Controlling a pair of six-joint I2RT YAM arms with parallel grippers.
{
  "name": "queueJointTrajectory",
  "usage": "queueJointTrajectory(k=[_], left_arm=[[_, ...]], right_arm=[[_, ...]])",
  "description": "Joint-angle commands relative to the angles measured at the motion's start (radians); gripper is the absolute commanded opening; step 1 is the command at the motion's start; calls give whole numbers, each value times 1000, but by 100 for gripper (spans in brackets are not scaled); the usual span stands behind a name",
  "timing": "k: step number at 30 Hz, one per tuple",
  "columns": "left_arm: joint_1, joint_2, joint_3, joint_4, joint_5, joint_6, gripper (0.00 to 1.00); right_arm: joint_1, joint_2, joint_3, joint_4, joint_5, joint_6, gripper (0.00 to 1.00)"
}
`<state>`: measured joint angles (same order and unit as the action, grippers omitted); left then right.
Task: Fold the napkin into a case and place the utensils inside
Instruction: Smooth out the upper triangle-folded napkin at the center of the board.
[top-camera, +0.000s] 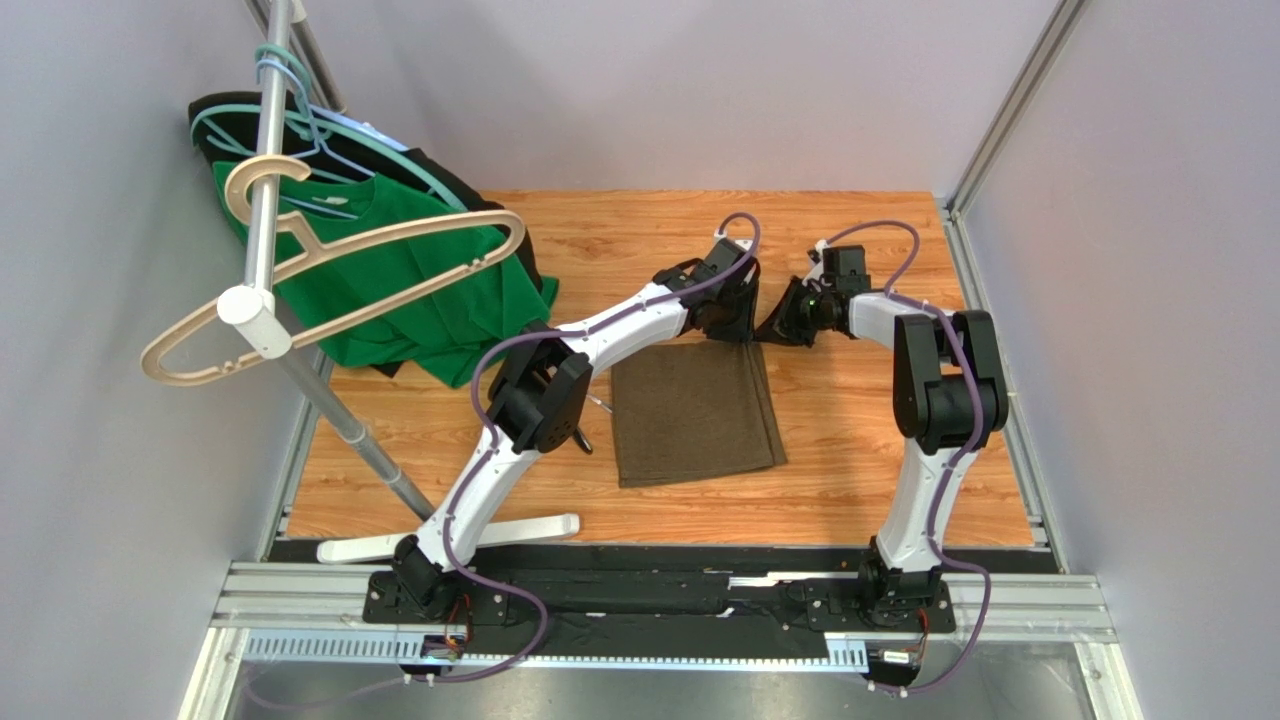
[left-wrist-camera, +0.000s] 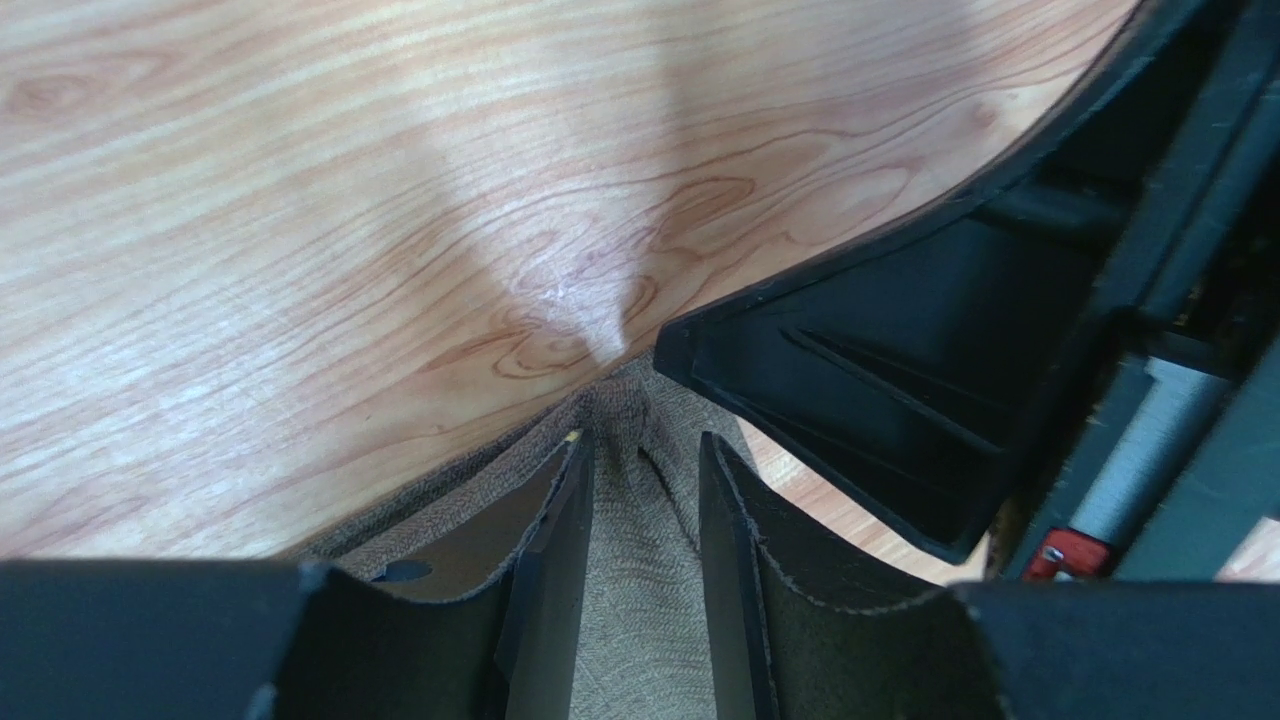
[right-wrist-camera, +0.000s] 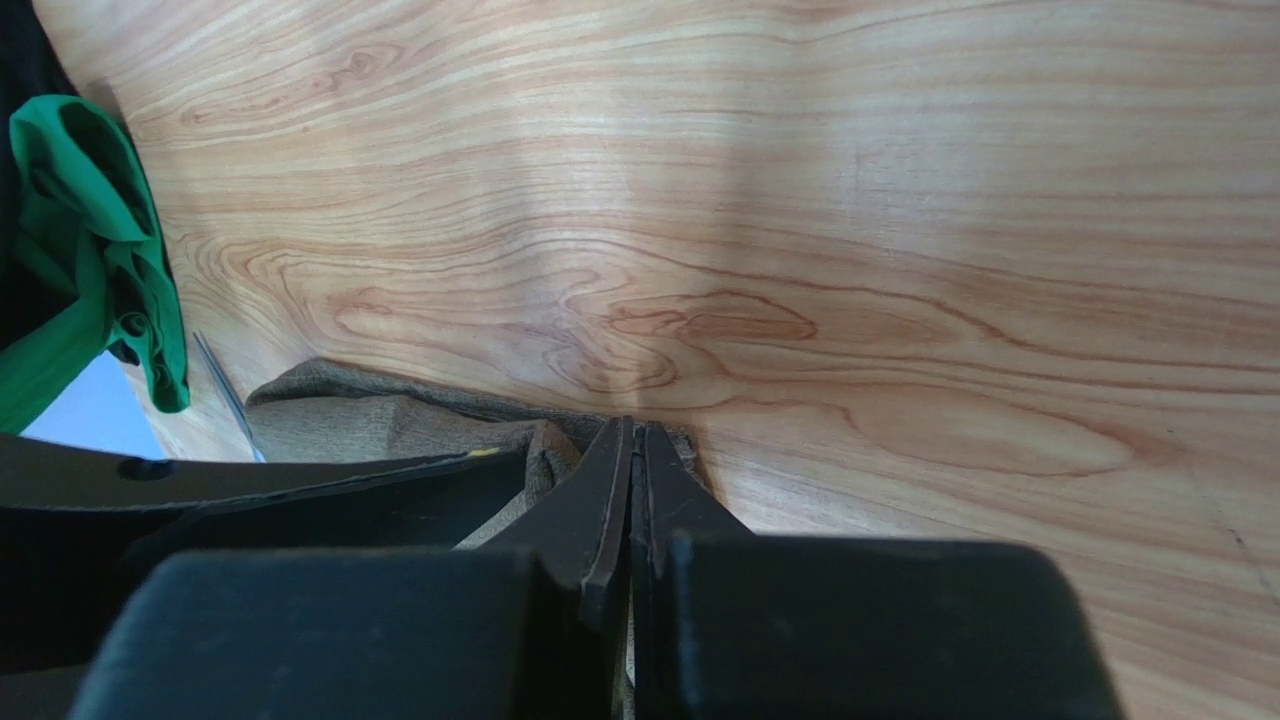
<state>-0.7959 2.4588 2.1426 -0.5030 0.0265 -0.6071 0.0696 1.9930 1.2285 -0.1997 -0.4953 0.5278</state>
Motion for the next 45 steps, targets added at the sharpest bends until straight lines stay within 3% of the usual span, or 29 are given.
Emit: queueJointTrajectory(k=[1,9,17,23,34,45], left_arm=[[4,20,48,23,20,-26,41],[6,49,53,47,59,-25,41],[9,60,74,49,67,-3,30],[9,75,109,17,65,13,0],[-9,-69,-18,106,52,-2,0],[-9,-14,25,125,85,-28,0]], right_arm=[[1,3,-9,60,-14,-5,0],[1,10,-32,43,21,-12,0],[-2,0,-40,19,52,-23,0],[-2,4,-30,8,44,-22,0],[-4,23,-29,6,49,-19,0],[-20,15,-17,11,-5,34,0]])
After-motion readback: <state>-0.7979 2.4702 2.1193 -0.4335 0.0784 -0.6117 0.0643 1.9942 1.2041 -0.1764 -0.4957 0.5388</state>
